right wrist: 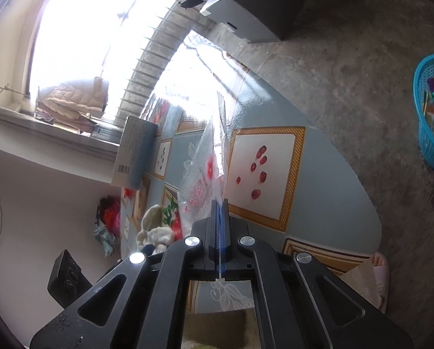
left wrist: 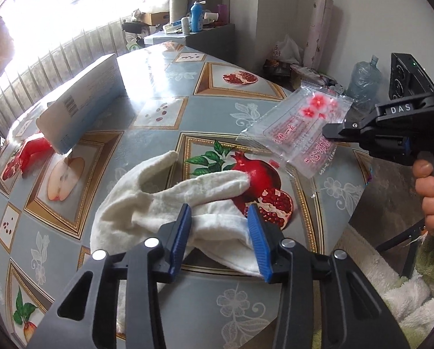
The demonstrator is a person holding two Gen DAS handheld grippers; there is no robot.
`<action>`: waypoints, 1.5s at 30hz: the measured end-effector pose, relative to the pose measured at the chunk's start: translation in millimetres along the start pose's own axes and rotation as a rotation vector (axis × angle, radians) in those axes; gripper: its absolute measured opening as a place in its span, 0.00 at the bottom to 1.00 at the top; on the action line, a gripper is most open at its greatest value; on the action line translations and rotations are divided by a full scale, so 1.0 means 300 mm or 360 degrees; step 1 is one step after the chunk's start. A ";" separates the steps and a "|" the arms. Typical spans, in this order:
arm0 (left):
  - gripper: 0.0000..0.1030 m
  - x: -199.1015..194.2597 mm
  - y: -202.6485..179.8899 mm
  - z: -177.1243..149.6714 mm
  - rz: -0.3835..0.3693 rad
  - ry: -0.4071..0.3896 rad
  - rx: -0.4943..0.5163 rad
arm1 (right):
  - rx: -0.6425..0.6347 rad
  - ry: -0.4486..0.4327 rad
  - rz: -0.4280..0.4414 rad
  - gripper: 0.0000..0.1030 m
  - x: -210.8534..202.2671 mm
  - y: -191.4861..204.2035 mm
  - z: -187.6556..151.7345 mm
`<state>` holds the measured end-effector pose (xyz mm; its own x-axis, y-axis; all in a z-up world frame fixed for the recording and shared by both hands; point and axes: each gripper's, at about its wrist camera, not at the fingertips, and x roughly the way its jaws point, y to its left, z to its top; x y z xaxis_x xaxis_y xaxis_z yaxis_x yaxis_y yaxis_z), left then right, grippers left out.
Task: Collect trash
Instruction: 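Lift the white tissue and clear bag and turn toward the wastebasket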
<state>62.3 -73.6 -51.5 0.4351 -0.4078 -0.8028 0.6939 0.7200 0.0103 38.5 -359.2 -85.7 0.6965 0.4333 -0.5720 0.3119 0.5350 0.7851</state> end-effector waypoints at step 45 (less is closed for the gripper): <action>0.08 -0.235 0.162 0.156 -0.0079 -0.0439 -0.0266 | -0.0084 -0.0065 0.0106 0.00 -0.054 0.052 0.013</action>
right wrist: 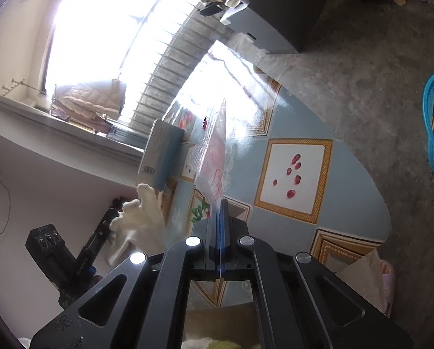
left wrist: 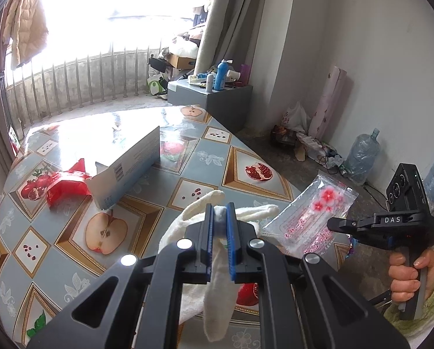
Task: Collect trash
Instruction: 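Lift the white tissue and clear bag and turn toward the wastebasket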
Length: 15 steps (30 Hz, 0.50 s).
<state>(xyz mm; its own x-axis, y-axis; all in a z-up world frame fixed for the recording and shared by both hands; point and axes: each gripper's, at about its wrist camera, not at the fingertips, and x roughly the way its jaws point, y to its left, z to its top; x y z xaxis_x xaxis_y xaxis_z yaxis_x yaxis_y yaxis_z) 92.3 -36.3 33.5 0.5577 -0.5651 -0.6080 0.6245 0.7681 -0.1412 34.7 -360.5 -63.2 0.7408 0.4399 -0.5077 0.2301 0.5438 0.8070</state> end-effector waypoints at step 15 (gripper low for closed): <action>0.08 -0.036 -0.110 0.118 -0.0182 -0.0150 0.0083 | -0.0005 -0.0183 0.0021 0.00 -0.127 0.002 0.001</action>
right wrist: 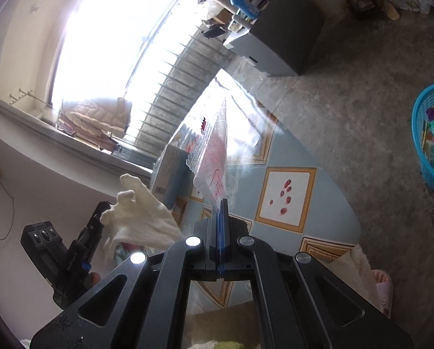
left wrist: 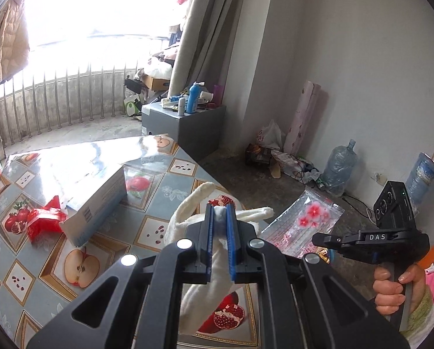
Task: Collect trash
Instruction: 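Lift the white tissue and clear bag and turn toward the wastebasket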
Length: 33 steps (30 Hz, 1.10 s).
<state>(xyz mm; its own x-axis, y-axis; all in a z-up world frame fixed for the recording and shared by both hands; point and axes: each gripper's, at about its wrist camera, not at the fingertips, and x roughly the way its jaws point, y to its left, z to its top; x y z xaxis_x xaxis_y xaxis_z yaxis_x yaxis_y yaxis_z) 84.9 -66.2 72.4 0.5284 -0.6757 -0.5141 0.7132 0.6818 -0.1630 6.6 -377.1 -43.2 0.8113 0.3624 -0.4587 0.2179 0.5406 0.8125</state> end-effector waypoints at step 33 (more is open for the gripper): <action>0.08 0.176 -0.421 0.180 -0.0241 -0.0040 0.0362 | 0.0224 -0.0389 0.0066 0.00 -0.273 -0.225 0.060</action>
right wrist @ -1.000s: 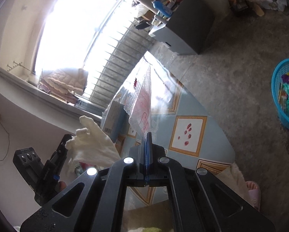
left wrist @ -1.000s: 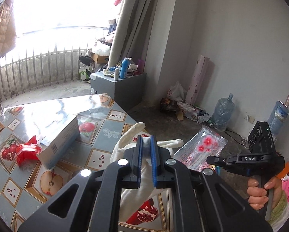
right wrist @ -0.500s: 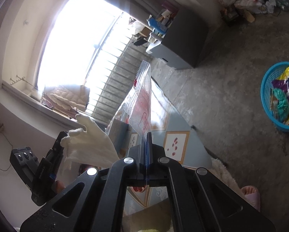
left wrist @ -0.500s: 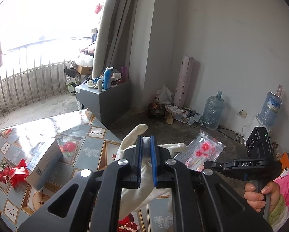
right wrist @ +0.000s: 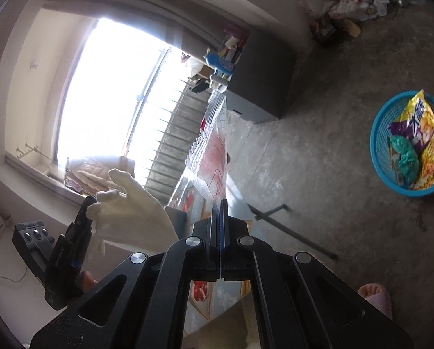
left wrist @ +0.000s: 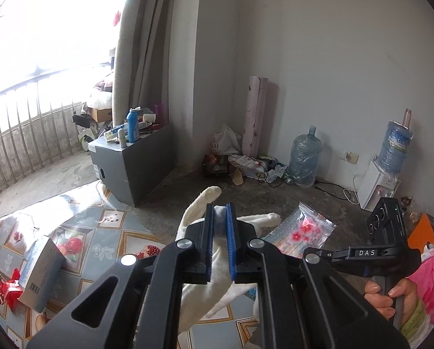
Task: Collect trash
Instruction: 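Lift the white tissue and clear bag and turn toward the wastebasket, then lower both items over the blue wastebasket and open both tools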
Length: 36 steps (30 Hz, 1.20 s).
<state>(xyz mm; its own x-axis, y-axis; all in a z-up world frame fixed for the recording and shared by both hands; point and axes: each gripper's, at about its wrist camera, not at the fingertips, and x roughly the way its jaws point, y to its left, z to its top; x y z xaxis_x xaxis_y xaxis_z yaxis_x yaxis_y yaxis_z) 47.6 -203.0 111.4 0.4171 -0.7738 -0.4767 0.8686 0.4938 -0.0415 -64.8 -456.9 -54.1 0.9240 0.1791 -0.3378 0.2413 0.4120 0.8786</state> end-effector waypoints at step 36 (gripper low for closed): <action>0.08 0.975 -0.530 0.004 -0.0488 0.0757 0.0119 | 0.0335 -0.0298 -0.0732 0.00 -0.071 -0.531 0.227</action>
<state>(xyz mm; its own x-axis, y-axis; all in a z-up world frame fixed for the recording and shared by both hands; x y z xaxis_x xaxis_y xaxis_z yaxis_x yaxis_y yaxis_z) 31.9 -508.3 -20.3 -0.0081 -0.6051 -0.7961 0.9547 0.2320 -0.1861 -102.8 -587.2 -163.9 0.7415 -0.1480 -0.6544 0.6699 0.2191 0.7094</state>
